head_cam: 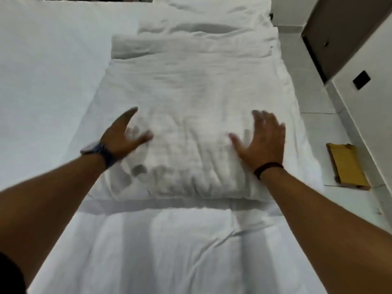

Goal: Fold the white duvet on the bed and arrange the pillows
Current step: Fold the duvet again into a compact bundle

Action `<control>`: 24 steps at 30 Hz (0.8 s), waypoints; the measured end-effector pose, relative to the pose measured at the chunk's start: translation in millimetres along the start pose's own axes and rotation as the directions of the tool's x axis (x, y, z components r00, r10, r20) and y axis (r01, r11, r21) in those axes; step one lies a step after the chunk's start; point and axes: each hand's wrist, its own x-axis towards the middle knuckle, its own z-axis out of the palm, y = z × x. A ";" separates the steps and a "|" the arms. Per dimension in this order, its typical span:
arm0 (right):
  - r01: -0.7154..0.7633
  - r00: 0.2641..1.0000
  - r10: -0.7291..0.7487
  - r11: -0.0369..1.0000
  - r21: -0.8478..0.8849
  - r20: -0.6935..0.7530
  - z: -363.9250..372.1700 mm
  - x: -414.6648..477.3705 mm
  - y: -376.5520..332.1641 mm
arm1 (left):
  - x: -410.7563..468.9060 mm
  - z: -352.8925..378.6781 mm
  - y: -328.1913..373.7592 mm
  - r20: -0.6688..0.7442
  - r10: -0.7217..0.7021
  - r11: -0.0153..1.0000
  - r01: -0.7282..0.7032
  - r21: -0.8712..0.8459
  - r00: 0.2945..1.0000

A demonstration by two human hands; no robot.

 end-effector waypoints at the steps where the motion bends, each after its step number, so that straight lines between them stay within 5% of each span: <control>1: 0.137 0.985 -0.129 0.988 -0.071 0.114 4.4 -10.7 1.1 | -17.7 7.0 -38.7 0.111 -0.038 0.983 0.016 0.185 0.993; 4: 0.322 0.872 -0.235 0.936 -0.142 0.429 14.8 -38.3 8.4 | -58.6 11.3 -100.4 0.277 -0.008 0.827 -0.149 0.542 0.961; 10: 0.571 0.782 -0.454 0.797 -0.196 0.428 18.6 -74.9 15.4 | -78.4 4.2 -134.5 0.216 0.223 0.684 -0.310 0.660 0.951; 15: 0.379 0.920 -0.304 0.851 -0.363 0.246 27.3 -97.2 23.5 | -86.7 2.9 -147.9 0.021 0.199 0.670 -0.152 0.727 0.980; 24: 0.294 0.928 -0.174 0.885 -0.361 0.330 -17.3 -97.8 -11.3 | -98.9 -23.3 -120.1 0.056 0.008 0.644 -0.048 0.764 0.998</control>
